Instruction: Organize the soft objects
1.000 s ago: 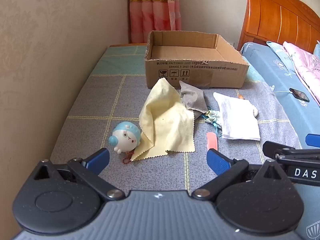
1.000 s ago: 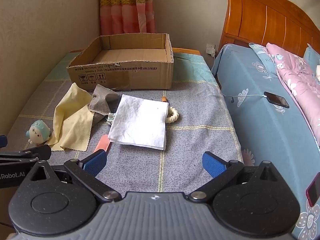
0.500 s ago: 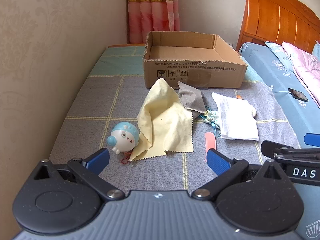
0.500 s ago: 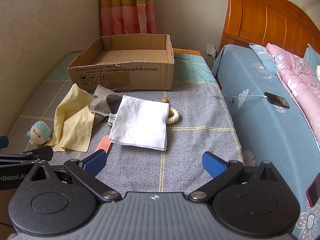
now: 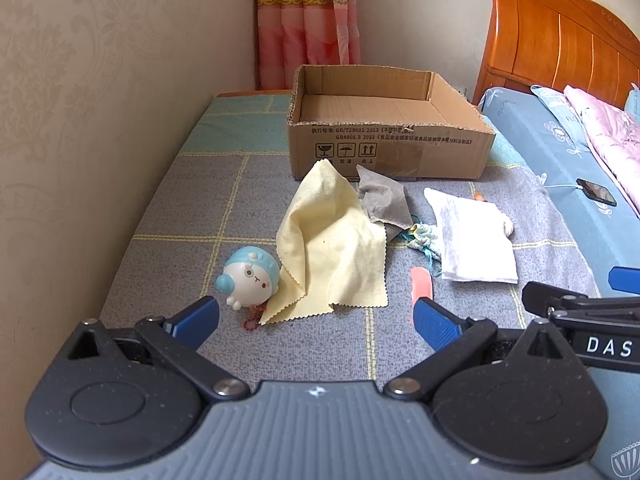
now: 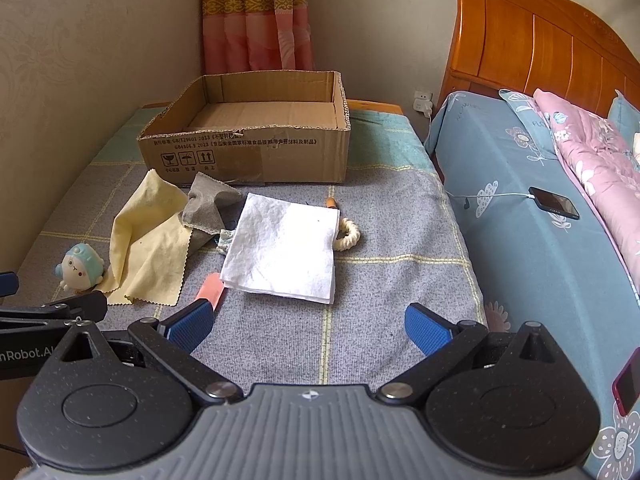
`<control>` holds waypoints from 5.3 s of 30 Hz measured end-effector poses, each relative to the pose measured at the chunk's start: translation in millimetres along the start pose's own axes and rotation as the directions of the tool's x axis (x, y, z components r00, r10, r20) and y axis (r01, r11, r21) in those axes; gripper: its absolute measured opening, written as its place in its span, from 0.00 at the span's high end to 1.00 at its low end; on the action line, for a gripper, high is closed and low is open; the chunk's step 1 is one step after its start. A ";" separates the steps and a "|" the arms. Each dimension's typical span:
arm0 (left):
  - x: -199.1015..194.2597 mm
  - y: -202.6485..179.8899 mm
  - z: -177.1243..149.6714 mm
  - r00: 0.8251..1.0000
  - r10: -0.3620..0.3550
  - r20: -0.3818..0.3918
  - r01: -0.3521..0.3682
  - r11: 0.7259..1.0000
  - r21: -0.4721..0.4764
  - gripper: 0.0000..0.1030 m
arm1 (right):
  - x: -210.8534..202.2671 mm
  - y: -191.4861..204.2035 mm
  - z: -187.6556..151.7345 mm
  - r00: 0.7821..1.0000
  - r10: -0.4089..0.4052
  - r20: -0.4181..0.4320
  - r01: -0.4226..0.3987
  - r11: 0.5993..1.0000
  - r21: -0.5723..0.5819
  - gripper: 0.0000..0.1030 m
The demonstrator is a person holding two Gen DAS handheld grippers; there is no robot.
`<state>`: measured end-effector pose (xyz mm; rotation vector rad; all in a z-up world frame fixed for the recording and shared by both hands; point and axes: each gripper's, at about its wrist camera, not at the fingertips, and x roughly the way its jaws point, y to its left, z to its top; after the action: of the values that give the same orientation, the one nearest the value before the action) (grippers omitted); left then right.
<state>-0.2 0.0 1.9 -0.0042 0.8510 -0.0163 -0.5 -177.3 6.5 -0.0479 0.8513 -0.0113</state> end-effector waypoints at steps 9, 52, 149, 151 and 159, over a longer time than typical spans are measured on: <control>-0.3 0.2 2.4 1.000 0.001 0.003 -0.001 1.000 0.000 0.00 | -1.3 0.0 0.5 1.000 0.000 0.002 0.000 1.000 0.000 0.00; 6.4 2.9 6.0 0.998 -0.027 0.052 0.024 0.998 0.058 0.00 | 3.9 4.5 6.1 1.000 0.002 0.006 -0.002 1.000 -0.022 0.00; 84.5 76.4 6.3 0.968 -0.250 0.002 0.249 0.963 0.108 0.58 | 135.3 -10.5 52.2 0.953 0.275 -0.123 -0.268 0.961 0.076 0.00; 84.9 75.9 6.5 0.968 -0.250 0.001 0.249 0.962 0.110 0.58 | 137.0 -5.4 55.3 0.962 0.241 -0.129 -0.235 0.970 0.058 0.00; 84.1 76.1 7.3 0.968 -0.249 -0.005 0.248 0.962 0.111 0.58 | 138.4 1.9 56.4 0.978 0.152 -0.142 -0.153 0.988 0.008 0.12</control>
<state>61.7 74.7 -57.3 -0.0069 0.8350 -0.2997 133.2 -177.4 -60.5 0.0158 0.9959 0.1322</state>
